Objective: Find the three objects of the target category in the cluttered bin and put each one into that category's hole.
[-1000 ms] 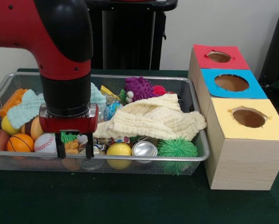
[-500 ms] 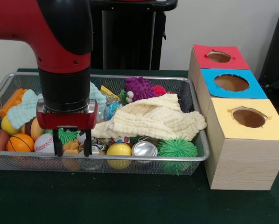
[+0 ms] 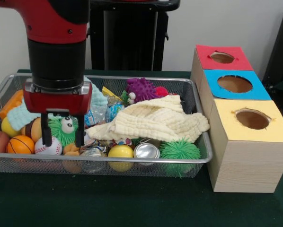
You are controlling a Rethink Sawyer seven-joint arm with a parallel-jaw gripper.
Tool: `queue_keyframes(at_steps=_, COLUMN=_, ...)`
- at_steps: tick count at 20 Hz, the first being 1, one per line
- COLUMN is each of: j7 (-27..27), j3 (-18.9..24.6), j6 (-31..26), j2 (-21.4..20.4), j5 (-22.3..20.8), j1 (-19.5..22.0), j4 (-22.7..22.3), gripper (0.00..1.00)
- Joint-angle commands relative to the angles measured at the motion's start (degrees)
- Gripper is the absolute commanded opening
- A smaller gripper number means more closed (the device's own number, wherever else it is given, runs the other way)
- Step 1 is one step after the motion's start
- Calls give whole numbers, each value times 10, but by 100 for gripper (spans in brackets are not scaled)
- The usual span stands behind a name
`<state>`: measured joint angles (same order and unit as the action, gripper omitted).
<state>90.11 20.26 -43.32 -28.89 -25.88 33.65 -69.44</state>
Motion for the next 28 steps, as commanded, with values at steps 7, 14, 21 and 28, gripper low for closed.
queue_keyframes(at_steps=7, j7=-66, j3=18, j6=-9, j2=-53, j5=-4, j1=33, j4=-125, gripper=100)
queue_keyframes(at_steps=14, j7=-39, j3=16, j6=30, j2=-74, j5=-10, j1=51, j4=-186, gripper=100)
queue_keyframes(at_steps=21, j7=-39, j3=22, j6=34, j2=-76, j5=-18, j1=57, j4=-193, gripper=100)
queue_keyframes(at_steps=28, j7=-25, j3=20, j6=49, j2=-77, j5=-23, j1=54, j4=-201, gripper=100)
